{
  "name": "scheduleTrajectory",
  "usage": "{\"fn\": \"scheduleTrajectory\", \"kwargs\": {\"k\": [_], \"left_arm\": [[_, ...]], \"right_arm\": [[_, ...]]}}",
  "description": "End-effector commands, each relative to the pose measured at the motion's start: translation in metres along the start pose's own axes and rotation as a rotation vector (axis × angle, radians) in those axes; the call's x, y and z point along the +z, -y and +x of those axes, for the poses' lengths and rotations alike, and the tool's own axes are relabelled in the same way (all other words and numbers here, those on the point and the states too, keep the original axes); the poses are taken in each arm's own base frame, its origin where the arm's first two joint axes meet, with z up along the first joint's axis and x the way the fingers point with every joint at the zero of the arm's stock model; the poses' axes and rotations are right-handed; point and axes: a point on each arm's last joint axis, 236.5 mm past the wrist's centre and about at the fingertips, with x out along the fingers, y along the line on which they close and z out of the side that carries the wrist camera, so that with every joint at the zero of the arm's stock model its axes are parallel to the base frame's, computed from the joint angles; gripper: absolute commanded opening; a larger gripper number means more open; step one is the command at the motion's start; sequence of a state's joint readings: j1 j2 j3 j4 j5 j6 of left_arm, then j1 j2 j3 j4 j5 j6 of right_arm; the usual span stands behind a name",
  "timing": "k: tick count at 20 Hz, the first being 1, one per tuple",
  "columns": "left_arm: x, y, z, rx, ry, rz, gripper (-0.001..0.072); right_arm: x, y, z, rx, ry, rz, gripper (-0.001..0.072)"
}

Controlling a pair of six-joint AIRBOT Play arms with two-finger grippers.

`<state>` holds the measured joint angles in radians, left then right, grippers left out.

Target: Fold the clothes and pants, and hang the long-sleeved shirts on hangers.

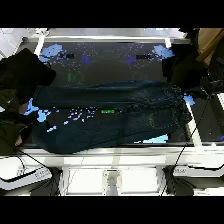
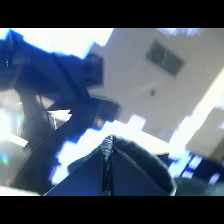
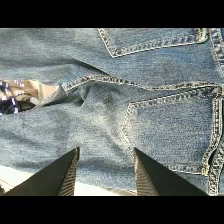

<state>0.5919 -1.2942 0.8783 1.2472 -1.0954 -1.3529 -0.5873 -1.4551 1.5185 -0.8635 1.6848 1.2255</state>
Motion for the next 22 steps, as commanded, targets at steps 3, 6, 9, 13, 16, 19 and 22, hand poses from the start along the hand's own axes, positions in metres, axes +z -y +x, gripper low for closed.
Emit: {"fn": "scheduleTrajectory", "kwargs": {"k": [3, 6, 9, 13, 16, 19, 22], "left_arm": [[0.083, 0.014, -0.045, -0.022, 0.291, -0.006, 0.0019], [0.116, 0.017, -0.067, -0.028, 0.418, -0.028, 0.0019], [0.140, 0.013, -0.084, -0.024, 0.526, -0.083, 0.0018], [0.126, 0.010, -0.064, -0.018, 0.430, -0.076, 0.0021], [0.108, -0.010, -0.057, 0.054, 0.347, -0.054, 0.0679], [0.086, -0.037, -0.080, 0.082, 0.315, -0.127, 0.0641], [0.037, -0.069, -0.088, 0.115, 0.248, -0.217, 0.0639]], "right_arm": [[0.000, -0.002, -0.002, -0.009, 0.004, -0.003, 0.0371], [0.000, -0.002, -0.002, -0.008, 0.003, 0.007, 0.0365], [0.000, -0.002, -0.002, -0.009, 0.004, 0.007, 0.0365], [0.010, 0.004, -0.002, -0.032, 0.047, 0.005, 0.0365], [0.009, 0.004, -0.002, -0.033, 0.045, -0.011, 0.0366], [-0.002, 0.026, -0.017, -0.148, 0.028, -0.069, 0.0366], [-0.022, 0.050, -0.047, -0.225, 0.044, -0.038, 0.0366]]}}
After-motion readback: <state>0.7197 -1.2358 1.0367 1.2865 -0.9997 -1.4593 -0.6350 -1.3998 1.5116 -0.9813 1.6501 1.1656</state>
